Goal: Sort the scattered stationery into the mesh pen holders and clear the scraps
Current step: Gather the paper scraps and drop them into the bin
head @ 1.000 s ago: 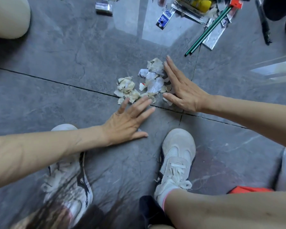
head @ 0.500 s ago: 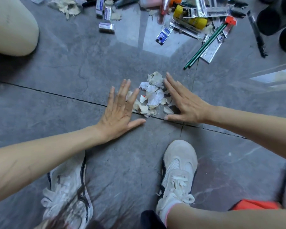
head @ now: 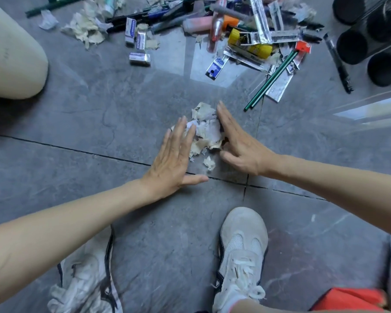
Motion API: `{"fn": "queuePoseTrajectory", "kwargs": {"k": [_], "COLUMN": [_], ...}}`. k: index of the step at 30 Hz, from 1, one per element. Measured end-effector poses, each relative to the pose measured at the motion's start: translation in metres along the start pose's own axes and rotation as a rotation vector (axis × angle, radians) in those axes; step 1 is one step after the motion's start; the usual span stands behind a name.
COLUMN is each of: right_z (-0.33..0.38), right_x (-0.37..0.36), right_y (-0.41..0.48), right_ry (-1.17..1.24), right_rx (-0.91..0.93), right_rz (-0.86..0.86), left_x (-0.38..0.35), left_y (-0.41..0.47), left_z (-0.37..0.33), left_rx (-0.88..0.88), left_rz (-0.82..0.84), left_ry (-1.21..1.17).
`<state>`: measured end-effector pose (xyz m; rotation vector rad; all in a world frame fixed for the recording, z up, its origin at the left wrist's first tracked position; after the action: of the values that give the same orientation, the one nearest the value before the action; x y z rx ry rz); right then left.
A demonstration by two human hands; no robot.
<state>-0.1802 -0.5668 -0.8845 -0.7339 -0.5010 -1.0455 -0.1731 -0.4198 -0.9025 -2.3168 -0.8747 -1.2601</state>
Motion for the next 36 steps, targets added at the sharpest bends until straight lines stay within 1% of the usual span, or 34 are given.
{"fn": "queuePoseTrajectory", "kwargs": {"k": [1, 2, 4, 6, 7, 8, 11, 12, 13, 15, 17, 20, 23, 26, 28, 33, 36], "right_z": [-0.004, -0.008, -0.015, -0.016, -0.014, -0.011, -0.002, 0.0, 0.001, 0.001, -0.001, -0.011, -0.022, -0.02, -0.012, 0.003, 0.005], "right_x": [0.0, -0.002, -0.009, -0.014, -0.018, -0.022, -0.026, -0.024, -0.02, -0.011, -0.005, -0.001, 0.004, 0.001, -0.003, -0.005, -0.001], "right_y": [-0.008, -0.016, -0.027, -0.029, -0.027, -0.023, -0.005, 0.002, 0.008, 0.016, 0.014, -0.003, -0.014, -0.008, 0.003, 0.035, 0.042], "right_ry": [-0.029, -0.068, -0.127, -0.169, -0.176, -0.17, -0.085, -0.032, 0.013, 0.074, 0.116, 0.178, 0.208, 0.168, 0.166, 0.314, 0.359], "right_rx": [0.015, 0.019, -0.001, -0.007, -0.012, -0.018, -0.067, -0.095, -0.121, -0.122, -0.078, -0.092, -0.143, -0.147, -0.126, -0.141, -0.14], "right_rz": [0.015, 0.028, 0.048, 0.015, -0.007, -0.027, -0.125, -0.162, -0.19, -0.21, -0.183, -0.162, -0.234, -0.262, -0.282, -0.38, -0.48], "left_x": [0.0, 0.002, 0.012, 0.021, 0.022, 0.02, 0.006, 0.004, 0.005, 0.013, 0.024, 0.034, 0.034, 0.026, 0.021, 0.017, 0.016], "left_y": [0.003, 0.011, 0.032, 0.051, 0.057, 0.061, 0.062, 0.06, 0.058, 0.056, 0.048, 0.025, 0.002, 0.004, 0.018, 0.057, 0.069], "left_z": [0.0, 0.003, 0.014, 0.025, 0.026, 0.022, 0.0, -0.004, -0.004, 0.005, 0.013, 0.015, 0.022, 0.025, 0.02, 0.008, 0.002], "left_rx": [-0.014, 0.014, 0.139, 0.249, 0.257, 0.226, 0.059, 0.029, 0.029, 0.104, 0.212, 0.285, 0.333, 0.393, 0.419, 0.419, 0.428], "left_rz": [0.007, -0.012, -0.098, -0.172, -0.169, -0.143, -0.031, -0.027, -0.059, -0.18, -0.272, -0.326, -0.36, -0.435, -0.478, -0.551, -0.583], "left_ry": [-0.01, -0.05, -0.143, -0.115, -0.099, -0.124, -0.345, -0.384, -0.399, -0.384, -0.339, -0.296, -0.32, -0.362, -0.367, -0.455, -0.481]}}
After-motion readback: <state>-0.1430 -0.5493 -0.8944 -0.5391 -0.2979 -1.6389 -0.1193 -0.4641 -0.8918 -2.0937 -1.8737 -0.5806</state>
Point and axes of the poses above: each hand's wrist, its own y-axis towards the middle knuckle, its own x-axis out of the back of the hand, z = x × y, the point moved 7 cm from there along y, towards the middle knuckle, and after that the axes turned 4 degrees about -x, right-handed, at the moved point
